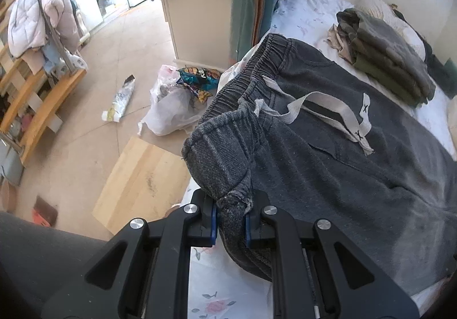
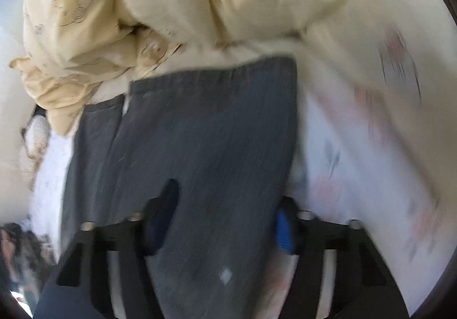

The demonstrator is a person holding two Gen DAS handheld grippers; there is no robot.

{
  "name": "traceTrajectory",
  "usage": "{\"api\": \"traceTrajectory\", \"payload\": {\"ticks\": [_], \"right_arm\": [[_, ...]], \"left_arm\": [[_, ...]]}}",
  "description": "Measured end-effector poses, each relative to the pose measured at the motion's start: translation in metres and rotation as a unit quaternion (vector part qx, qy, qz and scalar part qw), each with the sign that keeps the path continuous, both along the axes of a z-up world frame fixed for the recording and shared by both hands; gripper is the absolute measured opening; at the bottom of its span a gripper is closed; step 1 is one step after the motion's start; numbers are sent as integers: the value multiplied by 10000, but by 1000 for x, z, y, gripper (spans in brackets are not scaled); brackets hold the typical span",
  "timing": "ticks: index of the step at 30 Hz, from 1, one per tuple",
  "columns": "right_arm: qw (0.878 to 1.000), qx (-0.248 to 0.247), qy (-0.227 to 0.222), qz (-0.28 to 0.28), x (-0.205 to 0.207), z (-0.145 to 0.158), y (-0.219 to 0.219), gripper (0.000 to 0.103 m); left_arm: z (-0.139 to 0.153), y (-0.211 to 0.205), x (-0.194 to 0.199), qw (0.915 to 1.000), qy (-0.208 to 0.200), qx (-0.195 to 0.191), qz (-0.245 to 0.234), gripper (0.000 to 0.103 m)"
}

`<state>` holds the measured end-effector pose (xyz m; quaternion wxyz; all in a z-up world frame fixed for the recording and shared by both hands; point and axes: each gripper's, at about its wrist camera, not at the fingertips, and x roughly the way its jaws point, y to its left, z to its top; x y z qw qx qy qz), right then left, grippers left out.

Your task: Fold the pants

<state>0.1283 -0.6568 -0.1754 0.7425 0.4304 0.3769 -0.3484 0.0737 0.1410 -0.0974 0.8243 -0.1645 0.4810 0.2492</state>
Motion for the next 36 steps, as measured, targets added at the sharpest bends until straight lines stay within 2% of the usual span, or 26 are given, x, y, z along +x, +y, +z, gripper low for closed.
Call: {"api": "traceTrajectory", "payload": {"ticks": [2, 6, 9, 12, 17, 21, 27, 30, 33, 35, 36], "right_arm": [[9998, -160, 112, -30, 0, 3, -7, 3], [9976, -684, 119, -69, -4, 31, 5, 2], [9942, -1050, -247, 14, -6, 70, 15, 2], [9908, -1204, -610, 25, -3, 103, 19, 2], [9826, -1637, -799, 367, 35, 153, 24, 2], [9809, -1654, -781, 656, 86, 169, 26, 2], [9670, -2086, -268, 1441, 175, 167, 53, 2], [9561, -2224, 160, 1900, 241, 152, 67, 2], [9455, -2149, 665, 2353, 304, 125, 81, 2], [9355, -2306, 888, 2526, 335, 108, 94, 2], [9266, -2451, 1057, 2647, 350, 98, 102, 2]], "left_arm": [[0, 0, 1, 10000, 46, 10, 0, 11], [4, 6, -3, 9996, 60, -242, 93, 11], [7, 15, -8, 9980, 98, -577, 234, 11], [14, 30, -7, 9943, 65, -973, 422, 10], [26, 54, 18, 9892, 158, -1340, 573, 10], [35, 57, 61, 9921, 303, -1197, 228, 10], [44, 59, 140, 9952, 605, -648, -419, 11], [33, 60, 189, 9941, 818, -393, -596, 11], [13, 60, 239, 9929, 994, -74, -645, 11], [-2, 57, 267, 9911, 1121, 99, -706, 11], [-10, 56, 279, 9902, 1184, 195, -716, 12]]}}
